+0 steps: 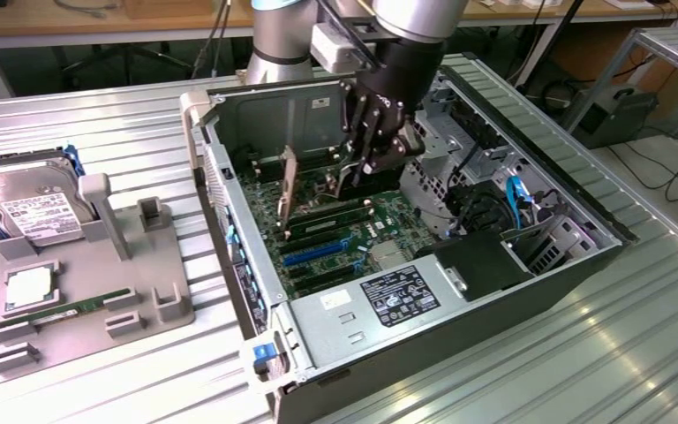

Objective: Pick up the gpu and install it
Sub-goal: 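Insert the gpu into the slot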

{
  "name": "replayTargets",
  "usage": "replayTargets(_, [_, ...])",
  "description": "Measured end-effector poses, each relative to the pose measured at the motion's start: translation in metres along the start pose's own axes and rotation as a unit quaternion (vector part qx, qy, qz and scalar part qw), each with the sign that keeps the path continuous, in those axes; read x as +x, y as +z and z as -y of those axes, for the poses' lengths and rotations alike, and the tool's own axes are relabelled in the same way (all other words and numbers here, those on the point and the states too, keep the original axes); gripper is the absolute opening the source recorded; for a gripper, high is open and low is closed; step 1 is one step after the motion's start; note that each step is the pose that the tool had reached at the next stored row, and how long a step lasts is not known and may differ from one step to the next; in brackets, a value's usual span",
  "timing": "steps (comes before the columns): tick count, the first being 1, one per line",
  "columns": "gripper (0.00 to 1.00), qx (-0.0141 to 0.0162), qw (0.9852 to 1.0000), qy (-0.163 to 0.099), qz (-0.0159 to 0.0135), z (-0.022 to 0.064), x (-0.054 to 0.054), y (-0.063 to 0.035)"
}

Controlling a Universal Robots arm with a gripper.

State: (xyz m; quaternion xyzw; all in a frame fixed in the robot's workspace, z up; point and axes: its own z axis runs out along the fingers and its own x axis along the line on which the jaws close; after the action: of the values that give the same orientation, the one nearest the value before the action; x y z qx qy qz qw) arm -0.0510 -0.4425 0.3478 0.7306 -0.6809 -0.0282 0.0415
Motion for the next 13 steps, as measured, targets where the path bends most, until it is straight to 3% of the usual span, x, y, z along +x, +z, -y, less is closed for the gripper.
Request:
replayTargets(5, [0.26, 0.0017, 1.0, -0.005, 0.0034, -0.0078, -0.001, 0.0043])
replayTargets(13, [0.26, 0.003, 1.0, 0.004, 0.0043, -0.0116, -0.001, 0.0181])
